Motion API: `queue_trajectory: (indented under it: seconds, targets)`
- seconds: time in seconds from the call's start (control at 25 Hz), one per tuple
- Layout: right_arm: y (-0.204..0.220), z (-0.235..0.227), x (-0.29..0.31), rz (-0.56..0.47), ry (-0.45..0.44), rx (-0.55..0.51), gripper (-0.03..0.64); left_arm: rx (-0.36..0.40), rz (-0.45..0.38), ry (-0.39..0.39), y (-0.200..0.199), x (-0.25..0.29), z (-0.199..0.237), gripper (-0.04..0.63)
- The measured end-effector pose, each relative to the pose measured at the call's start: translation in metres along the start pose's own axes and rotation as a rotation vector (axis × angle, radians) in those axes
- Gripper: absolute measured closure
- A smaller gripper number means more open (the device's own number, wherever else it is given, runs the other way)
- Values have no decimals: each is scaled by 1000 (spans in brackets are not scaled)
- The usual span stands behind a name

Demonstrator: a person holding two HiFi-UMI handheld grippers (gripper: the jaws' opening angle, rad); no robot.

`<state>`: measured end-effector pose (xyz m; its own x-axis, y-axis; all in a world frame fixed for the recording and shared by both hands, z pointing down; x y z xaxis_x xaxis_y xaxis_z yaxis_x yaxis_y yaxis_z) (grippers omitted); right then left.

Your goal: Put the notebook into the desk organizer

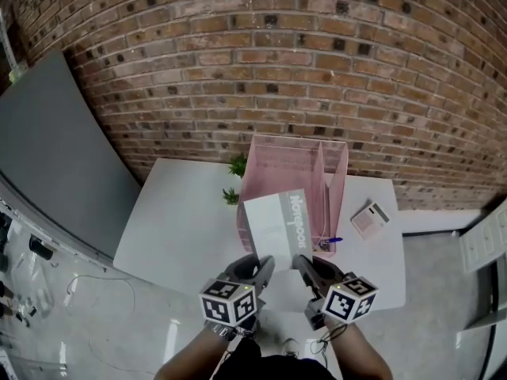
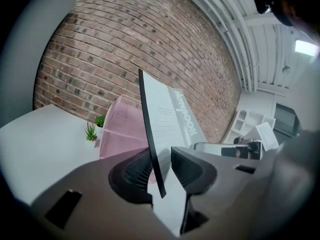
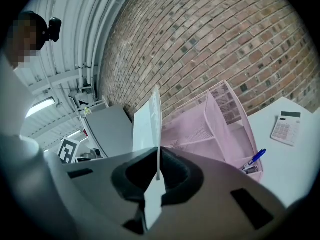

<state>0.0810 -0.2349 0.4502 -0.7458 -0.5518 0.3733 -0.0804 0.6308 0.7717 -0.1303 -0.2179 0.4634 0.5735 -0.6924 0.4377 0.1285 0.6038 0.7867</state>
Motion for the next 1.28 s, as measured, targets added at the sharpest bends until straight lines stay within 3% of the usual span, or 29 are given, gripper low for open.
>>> queue_trajectory:
  seconds: [0.24,0.64,0.96,1.28]
  targets:
    - [1,-6,18,-73,29,92,604,18,44,11,-8,4,30,489]
    - [-6,-2,43,-92,81,187,604,93,83,56,-14,5,55,489]
    - [-3,-9,64,-102,27,347,604,173,91,43,-14,7,64,471]
    - [-6,-15,74,-102,14,412,603,224,60,27,-14,4,66,471]
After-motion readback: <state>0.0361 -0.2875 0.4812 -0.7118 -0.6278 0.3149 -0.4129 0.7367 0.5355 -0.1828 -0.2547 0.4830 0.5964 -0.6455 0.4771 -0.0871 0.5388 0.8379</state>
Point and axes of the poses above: the fingertips, and each gripper's own axes: x forward along the fingers, z to its left, y out of its underside, the point moved 10 cm from there along -x, backward along the fingers, and after that the axes turned 9 degrees about z, right-handed, at the moved point
